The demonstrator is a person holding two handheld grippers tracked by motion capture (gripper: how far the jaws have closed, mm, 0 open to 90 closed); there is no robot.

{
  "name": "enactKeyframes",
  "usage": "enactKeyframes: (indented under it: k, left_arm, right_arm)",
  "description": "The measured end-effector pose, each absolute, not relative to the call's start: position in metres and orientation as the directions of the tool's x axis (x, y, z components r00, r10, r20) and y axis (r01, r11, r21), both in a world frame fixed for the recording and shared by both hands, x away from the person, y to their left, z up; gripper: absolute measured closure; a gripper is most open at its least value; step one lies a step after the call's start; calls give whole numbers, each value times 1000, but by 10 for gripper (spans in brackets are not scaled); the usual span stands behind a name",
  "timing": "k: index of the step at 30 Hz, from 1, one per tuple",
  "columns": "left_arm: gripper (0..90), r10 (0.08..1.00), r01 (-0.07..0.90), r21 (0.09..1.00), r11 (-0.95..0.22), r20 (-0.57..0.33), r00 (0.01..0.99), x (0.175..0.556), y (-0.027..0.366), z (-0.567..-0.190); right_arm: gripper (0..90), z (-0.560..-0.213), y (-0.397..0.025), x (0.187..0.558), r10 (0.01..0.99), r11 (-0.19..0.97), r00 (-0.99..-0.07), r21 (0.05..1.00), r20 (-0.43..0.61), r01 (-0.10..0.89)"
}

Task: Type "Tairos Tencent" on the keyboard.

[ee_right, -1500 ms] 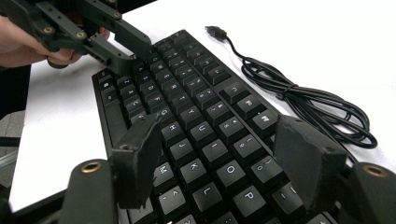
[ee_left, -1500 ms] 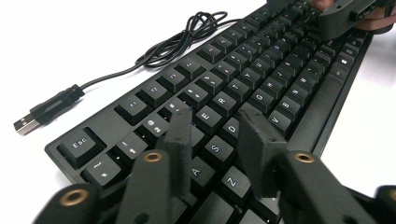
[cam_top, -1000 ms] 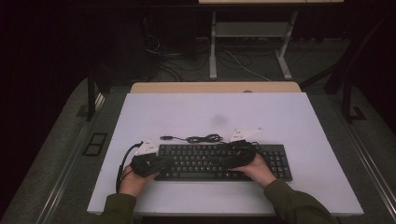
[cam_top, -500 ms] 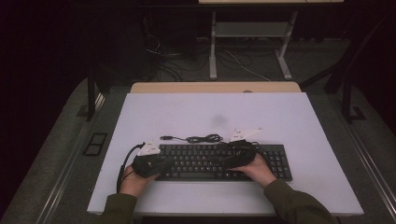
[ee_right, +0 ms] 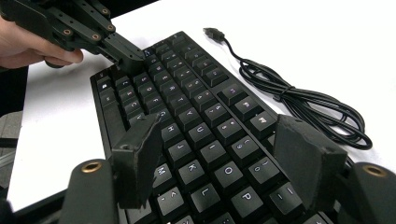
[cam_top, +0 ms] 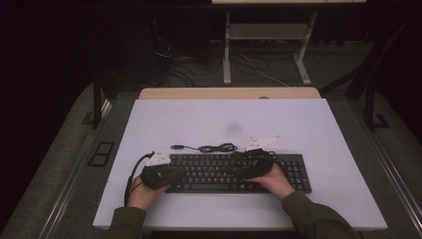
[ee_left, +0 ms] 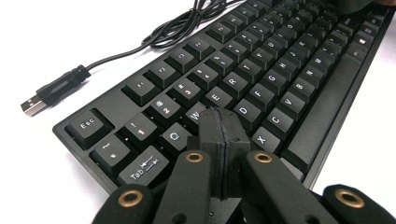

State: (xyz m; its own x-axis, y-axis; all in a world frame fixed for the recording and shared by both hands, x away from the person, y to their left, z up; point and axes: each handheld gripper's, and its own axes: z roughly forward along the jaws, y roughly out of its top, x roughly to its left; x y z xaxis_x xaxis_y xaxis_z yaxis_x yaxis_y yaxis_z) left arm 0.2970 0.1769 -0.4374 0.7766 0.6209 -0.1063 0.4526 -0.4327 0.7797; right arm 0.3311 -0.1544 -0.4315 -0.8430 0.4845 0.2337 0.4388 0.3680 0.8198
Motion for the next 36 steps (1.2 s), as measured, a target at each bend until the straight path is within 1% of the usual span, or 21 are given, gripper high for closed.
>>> enactKeyframes:
  k: [13, 14, 15, 18, 19, 20, 21, 22, 23, 26, 27, 29, 30, 31, 32, 33, 34, 35, 36]
  left_arm:
    - [887, 624, 452, 794, -406, -120, 772, 297, 179, -434]
    - [875, 625, 453, 797, -400, -124, 771, 297, 179, -434]
    - [832, 625, 449, 799, -400, -121, 771, 297, 179, -433]
    - [760, 630, 450, 806, -385, -127, 766, 296, 179, -432]
    - [760, 630, 448, 808, -383, -127, 766, 296, 179, -431]
    - [725, 629, 446, 810, -381, -127, 767, 296, 179, -431]
    - [665, 628, 446, 810, -380, -128, 767, 296, 179, -430]
    - [665, 629, 447, 811, -377, -130, 766, 296, 178, -430]
    - [600, 630, 447, 812, -375, -130, 765, 296, 178, -431]
    - [509, 629, 453, 815, -362, -145, 763, 296, 176, -431]
    - [509, 629, 452, 816, -361, -145, 764, 296, 176, -431]
    - [455, 625, 449, 817, -361, -145, 767, 296, 174, -431]
    - [407, 627, 450, 819, -356, -148, 765, 296, 173, -432]
    - [407, 625, 448, 819, -358, -146, 767, 296, 173, -431]
    - [385, 627, 448, 821, -354, -147, 765, 295, 172, -431]
    - [338, 625, 445, 823, -354, -146, 767, 295, 172, -431]
    - [338, 626, 444, 823, -355, -143, 767, 295, 171, -431]
    - [290, 625, 443, 824, -353, -144, 767, 295, 170, -432]
    - [290, 623, 442, 825, -353, -145, 769, 295, 169, -432]
  right_arm:
    - [321, -431, -155, 331, 484, 366, -842, 819, 237, 441]
    - [321, -431, -155, 331, 484, 368, -843, 819, 237, 441]
    - [321, -431, -155, 331, 484, 366, -842, 820, 237, 441]
    - [321, -431, -155, 331, 485, 364, -841, 820, 239, 442]
    - [321, -431, -155, 331, 485, 364, -841, 820, 239, 442]
    - [321, -431, -156, 332, 484, 364, -842, 820, 238, 442]
    - [321, -431, -156, 332, 485, 361, -841, 821, 239, 441]
    - [321, -431, -156, 332, 485, 361, -841, 821, 239, 441]
    - [321, -430, -156, 332, 485, 362, -841, 821, 238, 441]
    - [325, -430, -156, 333, 486, 359, -841, 822, 239, 442]
    - [325, -430, -156, 333, 486, 359, -841, 822, 239, 442]
    - [330, -429, -156, 334, 485, 358, -841, 822, 241, 443]
    - [344, -428, -155, 336, 485, 350, -838, 822, 250, 448]
    - [344, -428, -155, 336, 485, 350, -838, 822, 250, 448]
    - [348, -427, -155, 337, 488, 348, -836, 822, 252, 451]
    - [362, -426, -154, 339, 487, 343, -836, 826, 251, 448]
    - [362, -426, -154, 339, 487, 343, -836, 826, 251, 448]
    - [375, -425, -152, 340, 488, 343, -836, 826, 251, 448]
    - [375, -425, -152, 340, 488, 343, -836, 826, 251, 448]
